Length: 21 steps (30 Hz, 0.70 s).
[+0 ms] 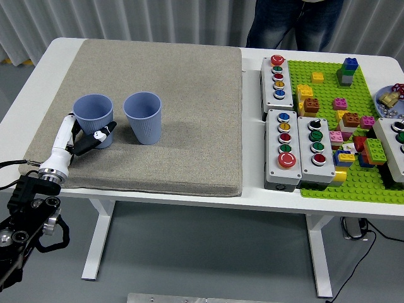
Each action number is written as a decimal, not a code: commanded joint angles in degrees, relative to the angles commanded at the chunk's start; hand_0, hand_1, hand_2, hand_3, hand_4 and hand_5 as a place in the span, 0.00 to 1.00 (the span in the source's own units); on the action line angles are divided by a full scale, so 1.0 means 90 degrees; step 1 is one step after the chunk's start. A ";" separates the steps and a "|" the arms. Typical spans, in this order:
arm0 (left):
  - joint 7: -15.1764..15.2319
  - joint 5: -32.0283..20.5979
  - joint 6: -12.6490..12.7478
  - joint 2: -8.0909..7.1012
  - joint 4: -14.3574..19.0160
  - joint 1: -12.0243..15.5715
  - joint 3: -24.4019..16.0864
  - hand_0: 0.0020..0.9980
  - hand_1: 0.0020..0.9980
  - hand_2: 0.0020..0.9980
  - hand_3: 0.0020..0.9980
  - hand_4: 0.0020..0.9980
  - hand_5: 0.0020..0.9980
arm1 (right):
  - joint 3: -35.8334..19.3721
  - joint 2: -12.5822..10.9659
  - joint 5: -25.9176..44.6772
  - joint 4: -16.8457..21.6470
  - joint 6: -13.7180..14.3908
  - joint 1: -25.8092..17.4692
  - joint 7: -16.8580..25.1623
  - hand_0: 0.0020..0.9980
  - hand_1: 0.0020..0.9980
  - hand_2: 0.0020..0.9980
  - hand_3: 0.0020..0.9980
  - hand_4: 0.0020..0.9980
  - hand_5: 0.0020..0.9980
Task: Pick cup pour cup place
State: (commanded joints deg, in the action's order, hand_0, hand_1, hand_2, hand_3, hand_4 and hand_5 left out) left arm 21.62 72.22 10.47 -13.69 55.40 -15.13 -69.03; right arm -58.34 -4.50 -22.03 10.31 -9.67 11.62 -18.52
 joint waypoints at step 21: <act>-0.0027 0.0039 -0.0051 -0.0094 0.0161 0.0226 -0.0203 0.73 0.77 0.90 1.00 0.96 0.51 | -0.0018 0.0002 -0.0007 0.0000 0.0012 -0.0001 -0.0007 0.77 0.72 0.75 0.62 0.19 0.26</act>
State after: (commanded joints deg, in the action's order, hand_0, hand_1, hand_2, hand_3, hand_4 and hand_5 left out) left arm 21.38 72.57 10.02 -14.53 56.85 -13.09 -70.85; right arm -58.51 -4.48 -22.09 10.31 -9.56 11.61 -18.58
